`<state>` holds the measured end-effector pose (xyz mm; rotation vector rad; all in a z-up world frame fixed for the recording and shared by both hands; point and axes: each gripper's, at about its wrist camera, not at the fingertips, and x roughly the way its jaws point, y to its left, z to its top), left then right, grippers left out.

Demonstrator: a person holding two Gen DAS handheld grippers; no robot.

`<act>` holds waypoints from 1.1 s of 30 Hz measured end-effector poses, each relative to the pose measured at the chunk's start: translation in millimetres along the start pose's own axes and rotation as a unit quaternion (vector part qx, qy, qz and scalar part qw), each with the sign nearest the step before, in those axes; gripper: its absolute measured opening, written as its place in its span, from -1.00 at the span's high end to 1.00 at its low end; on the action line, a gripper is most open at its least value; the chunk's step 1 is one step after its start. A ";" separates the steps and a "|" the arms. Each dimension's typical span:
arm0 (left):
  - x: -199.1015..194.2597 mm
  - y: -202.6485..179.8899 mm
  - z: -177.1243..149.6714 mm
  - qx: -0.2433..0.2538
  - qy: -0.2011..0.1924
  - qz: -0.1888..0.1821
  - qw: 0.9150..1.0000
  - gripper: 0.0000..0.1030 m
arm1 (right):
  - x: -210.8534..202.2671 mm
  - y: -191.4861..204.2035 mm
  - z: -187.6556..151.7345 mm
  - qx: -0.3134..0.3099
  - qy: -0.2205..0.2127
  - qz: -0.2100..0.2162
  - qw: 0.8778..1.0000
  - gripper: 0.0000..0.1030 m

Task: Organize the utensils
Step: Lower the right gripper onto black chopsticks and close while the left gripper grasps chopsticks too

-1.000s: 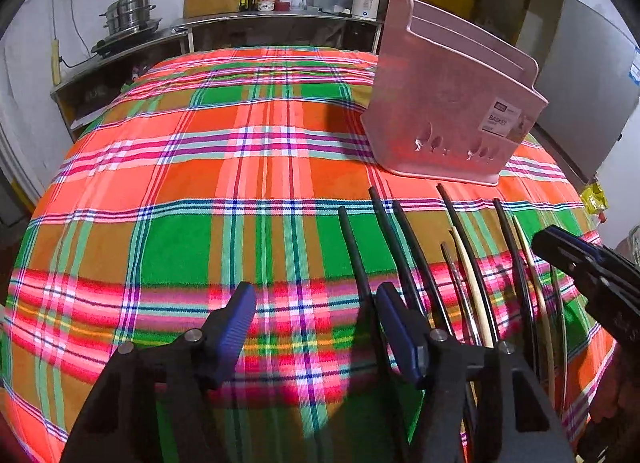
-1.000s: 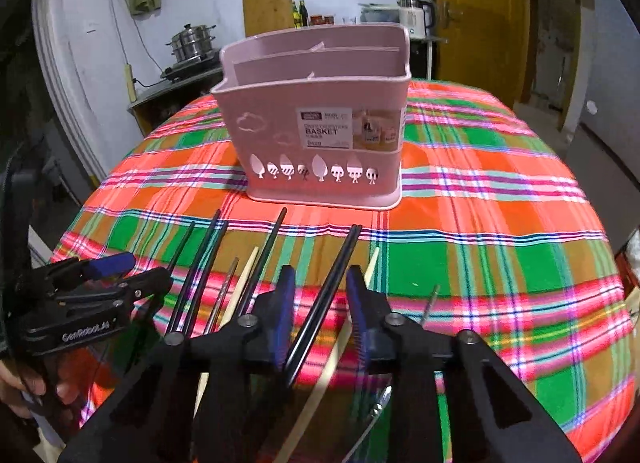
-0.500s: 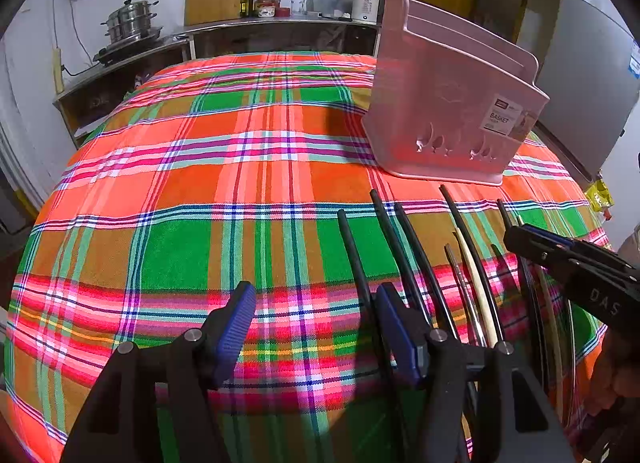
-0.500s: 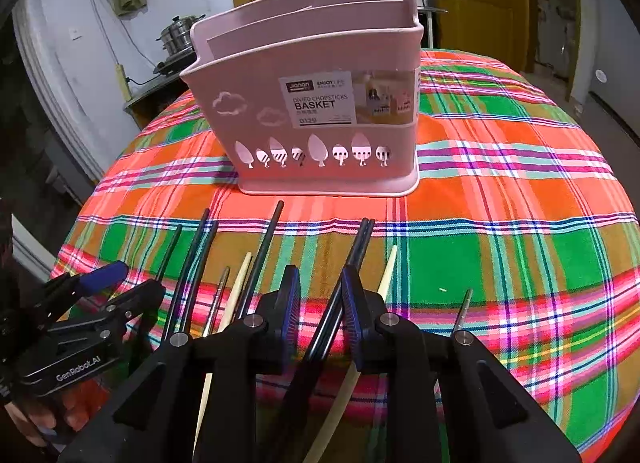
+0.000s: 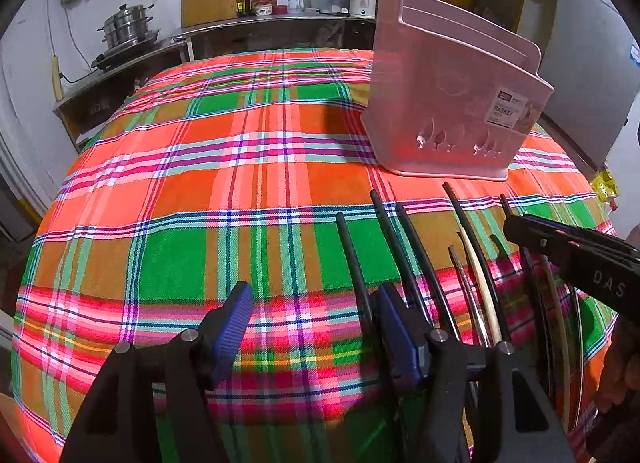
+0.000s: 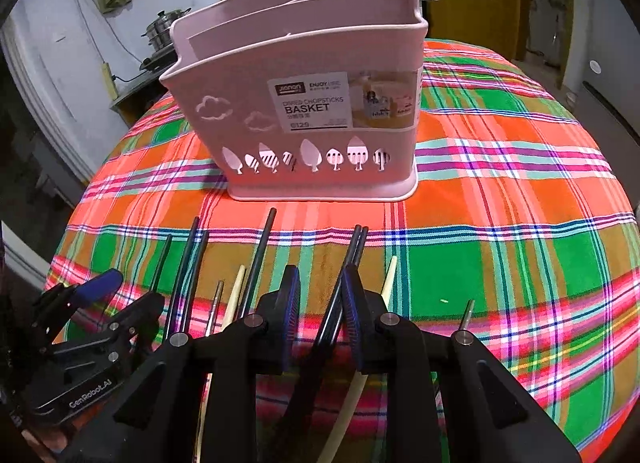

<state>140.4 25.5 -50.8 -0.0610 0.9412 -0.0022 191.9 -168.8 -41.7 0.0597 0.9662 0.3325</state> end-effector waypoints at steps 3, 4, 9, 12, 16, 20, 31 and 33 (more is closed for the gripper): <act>0.0 0.1 0.0 -0.001 0.000 0.001 1.000 -0.23 | -0.6 0.4 -2.1 -0.003 0.002 0.002 1.000 0.55; 0.2 -0.4 0.0 -0.001 0.000 0.001 1.000 -0.23 | -0.6 0.7 -2.6 -0.003 0.004 0.002 1.000 0.55; 0.7 -1.1 0.7 -0.005 0.001 0.005 1.000 -0.23 | 3.5 6.8 3.0 -0.015 0.026 -0.011 0.999 0.55; 1.6 -1.8 3.2 -0.005 0.005 0.007 1.000 -0.23 | 8.8 11.3 9.9 -0.025 0.038 -0.027 0.999 0.55; 3.3 -1.3 6.0 -0.003 0.007 0.008 1.000 -0.24 | 13.6 8.8 16.6 -0.015 0.044 -0.040 0.998 0.55; 5.6 -2.1 9.1 -0.002 0.012 0.008 1.000 -0.25 | 11.1 8.8 14.5 -0.006 0.042 -0.028 0.999 0.55; 6.9 -2.9 9.9 0.000 0.011 0.011 1.000 -0.25 | 21.0 16.0 14.8 -0.021 0.050 -0.014 0.998 0.58; 7.9 -3.5 10.8 0.000 0.010 0.013 1.000 -0.24 | 21.1 13.3 15.8 -0.021 0.052 -0.017 0.998 0.73</act>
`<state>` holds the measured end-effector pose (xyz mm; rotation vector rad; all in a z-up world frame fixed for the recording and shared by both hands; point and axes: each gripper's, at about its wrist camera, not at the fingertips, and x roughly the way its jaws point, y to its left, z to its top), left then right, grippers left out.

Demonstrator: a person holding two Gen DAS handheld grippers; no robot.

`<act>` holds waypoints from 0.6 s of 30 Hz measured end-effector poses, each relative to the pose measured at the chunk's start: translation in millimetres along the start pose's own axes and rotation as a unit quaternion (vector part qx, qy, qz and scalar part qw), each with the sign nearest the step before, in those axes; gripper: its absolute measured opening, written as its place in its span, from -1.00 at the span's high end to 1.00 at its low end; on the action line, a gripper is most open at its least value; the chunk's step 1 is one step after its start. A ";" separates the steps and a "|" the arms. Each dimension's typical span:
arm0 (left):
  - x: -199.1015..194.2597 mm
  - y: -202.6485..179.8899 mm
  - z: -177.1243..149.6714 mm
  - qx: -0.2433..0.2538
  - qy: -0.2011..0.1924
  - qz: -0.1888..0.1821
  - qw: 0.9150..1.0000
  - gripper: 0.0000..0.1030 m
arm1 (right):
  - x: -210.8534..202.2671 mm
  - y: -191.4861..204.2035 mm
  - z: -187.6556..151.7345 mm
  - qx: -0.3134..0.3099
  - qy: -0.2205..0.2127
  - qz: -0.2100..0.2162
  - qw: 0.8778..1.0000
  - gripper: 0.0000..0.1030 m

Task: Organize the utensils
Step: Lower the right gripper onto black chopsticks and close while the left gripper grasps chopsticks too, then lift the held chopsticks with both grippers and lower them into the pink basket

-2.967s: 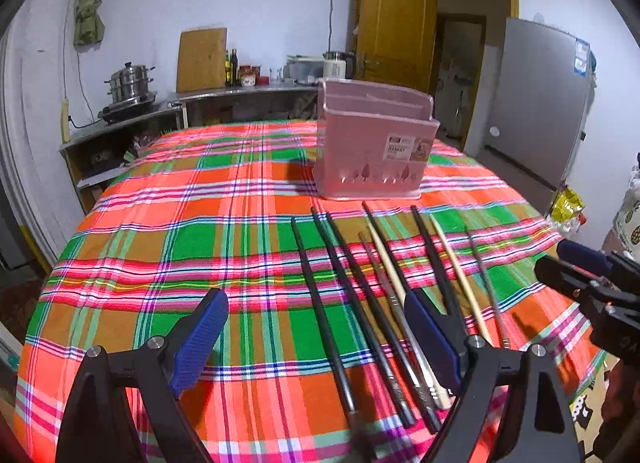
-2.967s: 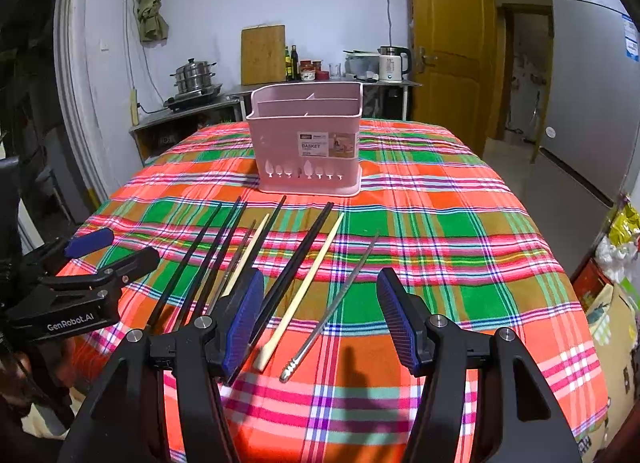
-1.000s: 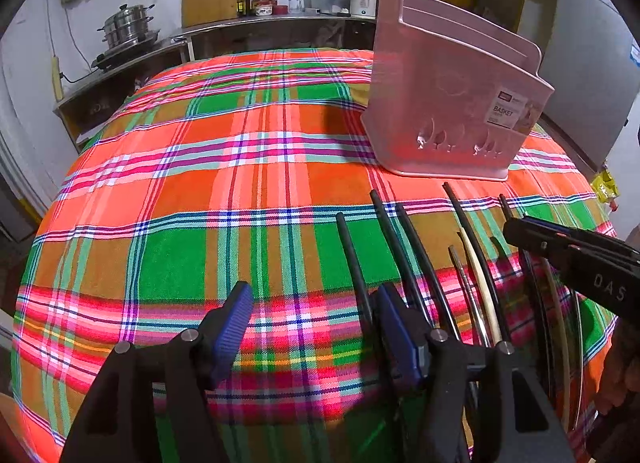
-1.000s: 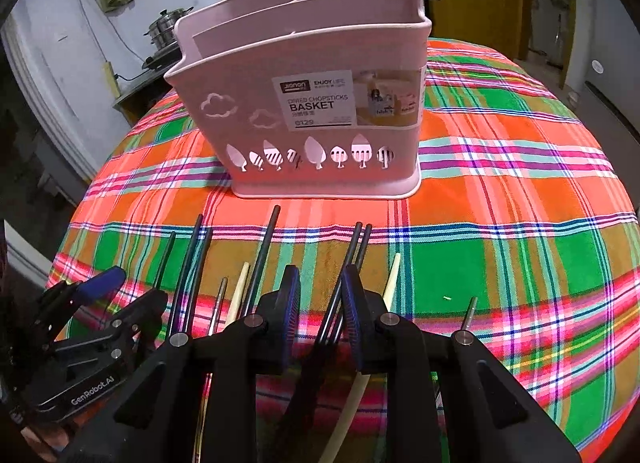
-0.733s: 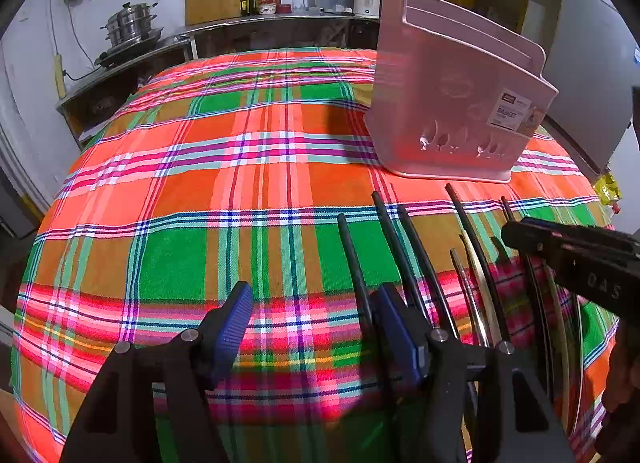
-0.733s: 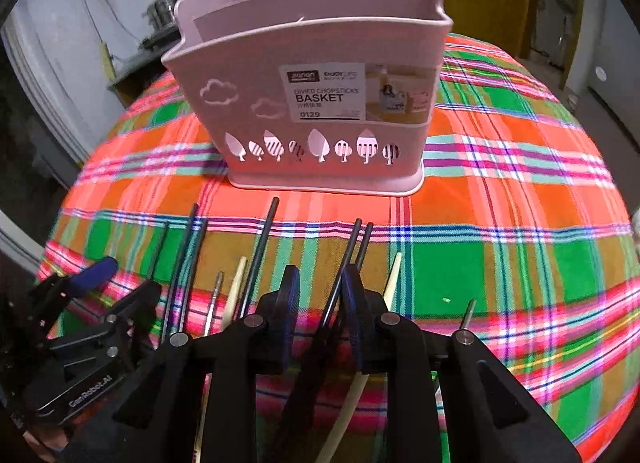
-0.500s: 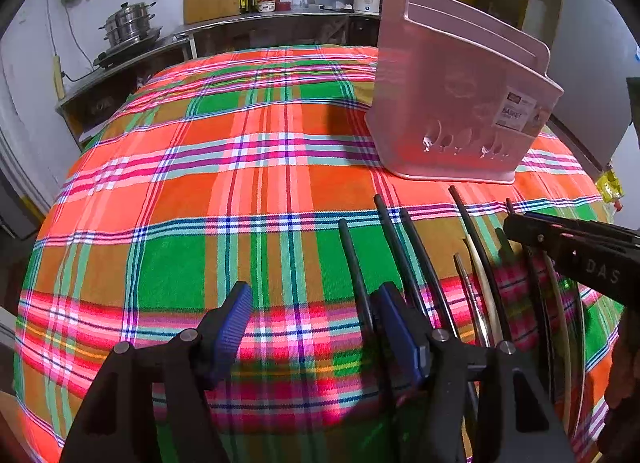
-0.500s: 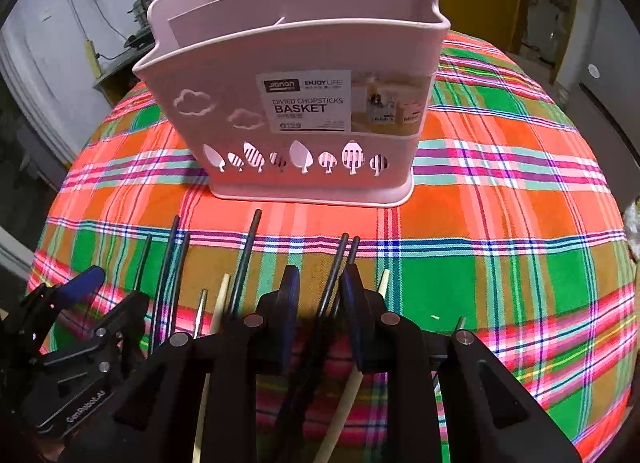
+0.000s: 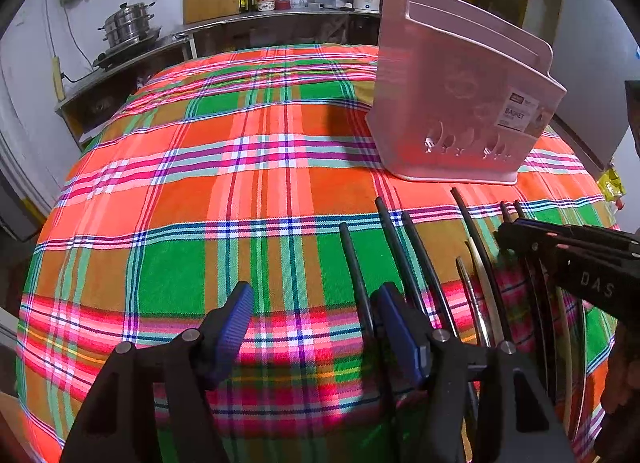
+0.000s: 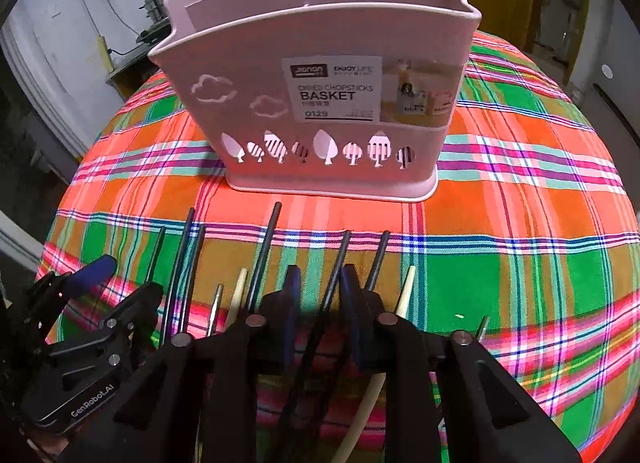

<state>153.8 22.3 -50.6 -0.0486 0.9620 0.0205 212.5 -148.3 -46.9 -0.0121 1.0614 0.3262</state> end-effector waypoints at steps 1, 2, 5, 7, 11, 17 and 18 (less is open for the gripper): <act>0.4 -0.1 0.7 0.000 -0.001 0.000 1.000 -0.17 | 1.5 -0.4 1.6 0.002 0.001 -0.002 1.000 0.77; 0.7 -0.1 1.5 0.001 -0.003 0.002 1.000 -0.12 | 0.0 -4.9 1.2 0.005 0.002 0.001 1.000 0.78; -0.6 0.2 3.7 0.006 -0.006 0.003 1.000 0.35 | 1.5 -5.1 3.3 0.007 0.005 0.004 1.000 0.83; -0.5 0.7 6.0 0.007 -0.004 0.001 1.000 0.70 | 0.7 -6.2 3.5 0.008 0.006 0.005 1.000 0.84; -0.6 11.1 8.7 -0.010 0.004 -0.026 1.000 0.83 | -3.2 -10.9 2.3 0.016 0.007 0.017 1.000 0.85; -7.7 29.0 10.4 -0.044 0.010 -0.071 0.996 0.87 | -19.3 -14.2 2.0 0.017 -0.007 0.035 0.999 0.86; -11.2 29.7 10.5 -0.045 0.008 -0.075 0.996 0.87 | -22.7 -13.8 2.9 0.016 -0.010 0.039 0.999 0.86</act>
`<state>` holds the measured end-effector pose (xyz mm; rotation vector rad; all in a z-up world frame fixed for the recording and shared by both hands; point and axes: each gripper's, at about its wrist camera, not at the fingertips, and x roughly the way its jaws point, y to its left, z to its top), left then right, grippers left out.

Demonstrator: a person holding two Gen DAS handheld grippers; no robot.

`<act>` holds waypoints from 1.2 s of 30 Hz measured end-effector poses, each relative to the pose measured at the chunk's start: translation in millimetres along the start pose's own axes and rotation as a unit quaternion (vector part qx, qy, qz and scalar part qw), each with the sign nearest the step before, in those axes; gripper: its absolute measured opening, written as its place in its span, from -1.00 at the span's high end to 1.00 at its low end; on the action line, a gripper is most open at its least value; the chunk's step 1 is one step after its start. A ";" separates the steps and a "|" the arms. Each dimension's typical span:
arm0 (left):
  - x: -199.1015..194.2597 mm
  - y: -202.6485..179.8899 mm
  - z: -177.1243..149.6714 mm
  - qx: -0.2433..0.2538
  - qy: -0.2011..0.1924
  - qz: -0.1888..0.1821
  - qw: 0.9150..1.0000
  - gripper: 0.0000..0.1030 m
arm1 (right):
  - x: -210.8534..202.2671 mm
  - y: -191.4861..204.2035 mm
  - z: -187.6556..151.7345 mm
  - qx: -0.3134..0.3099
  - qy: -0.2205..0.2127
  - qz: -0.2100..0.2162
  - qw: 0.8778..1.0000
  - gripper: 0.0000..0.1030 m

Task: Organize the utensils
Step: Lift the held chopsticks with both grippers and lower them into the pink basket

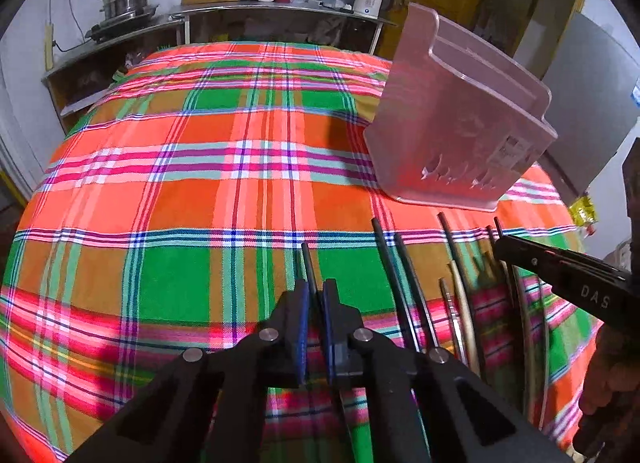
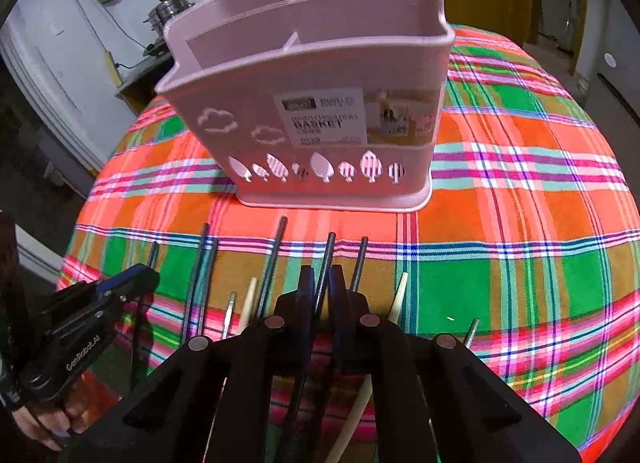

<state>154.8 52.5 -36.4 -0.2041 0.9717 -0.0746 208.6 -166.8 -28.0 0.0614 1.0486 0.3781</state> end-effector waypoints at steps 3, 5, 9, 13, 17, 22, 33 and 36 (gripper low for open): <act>-11.9 0.1 5.0 -0.001 -0.005 -0.014 1.000 0.88 | -10.8 2.2 4.4 -0.002 -0.012 0.008 1.000 0.87; -22.2 -1.7 9.1 0.001 -0.013 -0.023 1.000 0.88 | -19.4 4.0 6.8 -0.005 -0.021 0.013 1.000 0.87; -44.5 -5.9 17.7 0.010 -0.030 -0.035 0.999 0.90 | -40.1 4.2 11.2 -0.007 -0.042 0.020 0.999 0.88; -63.4 -16.3 28.8 0.013 -0.048 -0.044 0.998 0.91 | -58.8 9.6 17.1 -0.012 -0.065 0.026 0.997 0.89; -86.8 -25.2 38.1 0.025 -0.068 -0.052 0.996 0.92 | -79.7 11.1 21.6 -0.018 -0.089 0.029 0.996 0.89; -115.7 -37.7 46.5 0.038 -0.091 -0.061 0.993 0.92 | -111.3 17.1 24.4 -0.027 -0.123 0.033 0.991 0.91; -153.7 -53.5 56.2 0.060 -0.119 -0.065 0.989 0.92 | -159.0 28.5 24.3 -0.050 -0.176 0.035 0.982 0.92; -156.3 -56.1 60.6 0.062 -0.122 -0.066 0.988 0.92 | -163.3 29.7 25.5 -0.053 -0.181 0.034 0.981 0.92</act>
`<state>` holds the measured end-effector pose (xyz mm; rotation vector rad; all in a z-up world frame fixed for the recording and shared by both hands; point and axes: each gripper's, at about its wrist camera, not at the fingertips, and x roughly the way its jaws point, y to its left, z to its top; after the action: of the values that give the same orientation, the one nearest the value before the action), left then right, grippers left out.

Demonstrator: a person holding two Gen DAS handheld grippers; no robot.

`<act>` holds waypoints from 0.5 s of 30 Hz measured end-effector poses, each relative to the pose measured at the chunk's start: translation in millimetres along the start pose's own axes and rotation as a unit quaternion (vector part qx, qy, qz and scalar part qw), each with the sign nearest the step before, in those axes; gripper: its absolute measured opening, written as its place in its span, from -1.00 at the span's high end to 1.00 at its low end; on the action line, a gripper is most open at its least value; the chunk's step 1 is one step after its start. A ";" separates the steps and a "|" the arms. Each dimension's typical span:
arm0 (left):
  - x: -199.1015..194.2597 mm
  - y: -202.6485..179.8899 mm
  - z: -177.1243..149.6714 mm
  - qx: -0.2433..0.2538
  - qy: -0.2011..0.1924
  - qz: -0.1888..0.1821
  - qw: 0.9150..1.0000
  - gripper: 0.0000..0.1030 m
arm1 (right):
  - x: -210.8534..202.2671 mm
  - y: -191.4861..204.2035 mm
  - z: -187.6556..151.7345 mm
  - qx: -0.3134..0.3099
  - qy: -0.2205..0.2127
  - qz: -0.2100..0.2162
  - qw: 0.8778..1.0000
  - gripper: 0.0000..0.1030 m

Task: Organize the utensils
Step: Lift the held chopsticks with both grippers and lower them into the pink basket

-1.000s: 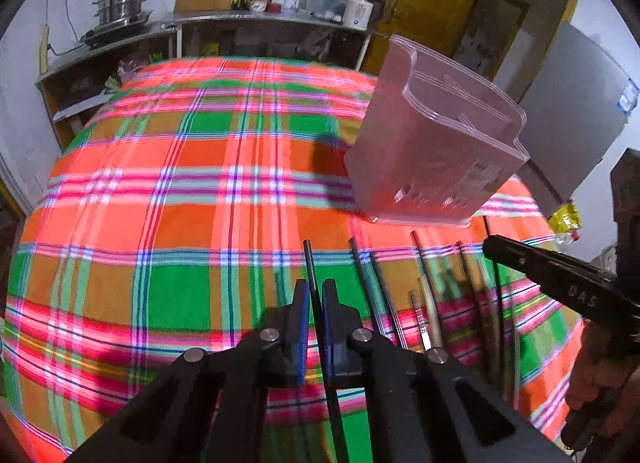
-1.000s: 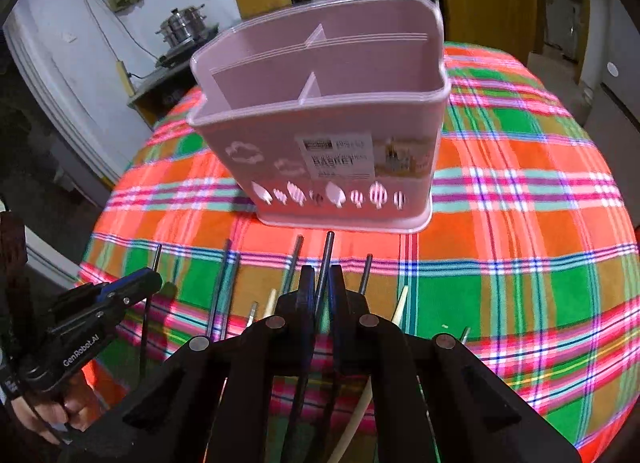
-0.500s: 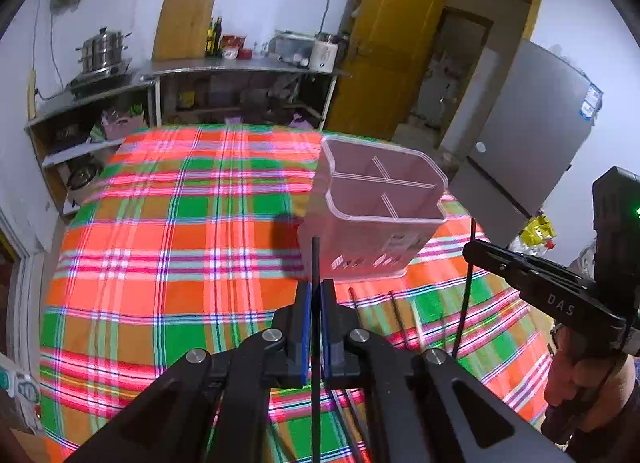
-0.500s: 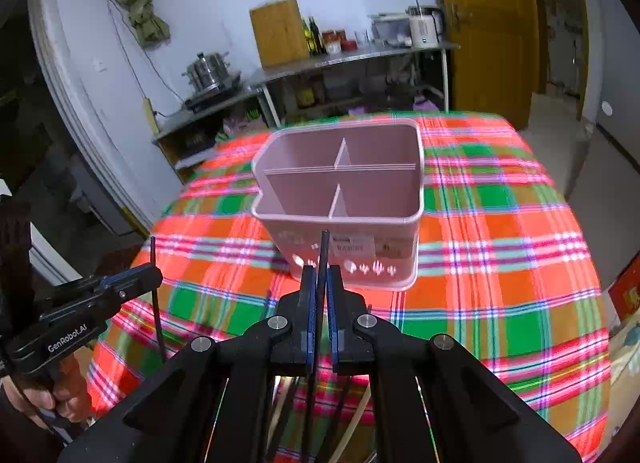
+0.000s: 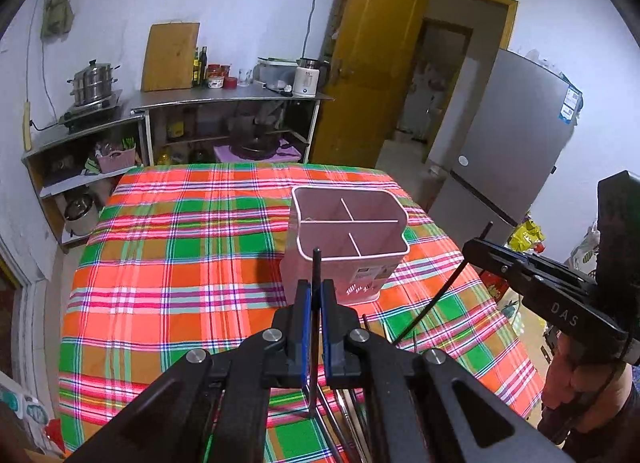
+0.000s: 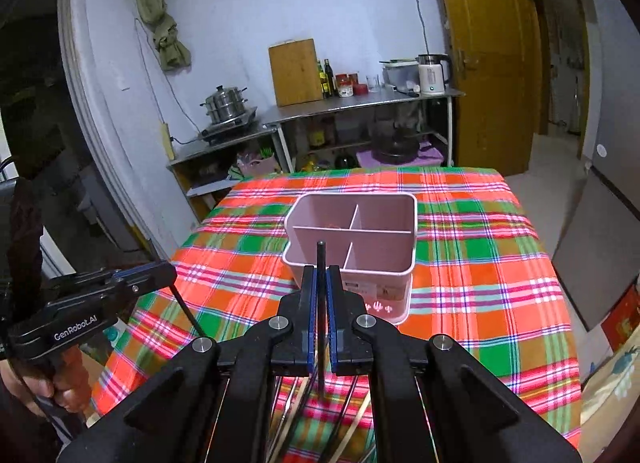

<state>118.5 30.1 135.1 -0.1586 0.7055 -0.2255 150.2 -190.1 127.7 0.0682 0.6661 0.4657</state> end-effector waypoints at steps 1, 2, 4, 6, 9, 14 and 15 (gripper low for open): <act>-0.4 -1.0 2.6 0.001 -0.001 -0.001 1.000 0.92 | -0.4 0.8 1.6 -0.002 -0.002 0.000 1.000 0.92; -1.1 -1.5 4.4 0.001 -0.002 -0.003 1.000 0.92 | -1.0 0.0 2.5 -0.002 -0.003 0.000 1.000 0.92; -0.3 -2.5 11.1 0.000 -0.001 -0.008 1.000 0.92 | -1.8 0.9 5.7 -0.004 -0.006 -0.001 1.000 0.92; 1.5 -4.5 17.9 0.001 -0.003 -0.008 1.000 0.92 | -3.7 0.8 9.6 -0.005 -0.010 0.000 1.000 0.92; 2.4 -7.2 31.2 -0.001 -0.006 -0.016 1.000 0.92 | -6.4 1.1 17.1 -0.008 -0.017 0.000 1.000 0.92; -1.0 -11.7 60.6 0.002 -0.022 -0.024 0.999 0.92 | -10.2 0.5 36.9 -0.010 -0.033 -0.001 0.999 0.92; -2.1 -12.8 67.4 0.003 -0.026 -0.025 0.999 0.92 | -11.3 0.6 41.9 -0.010 -0.037 -0.001 0.999 0.92</act>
<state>159.3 23.0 189.8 -0.1768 0.6489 -0.2701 167.7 -191.0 167.4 0.0656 0.5885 0.4663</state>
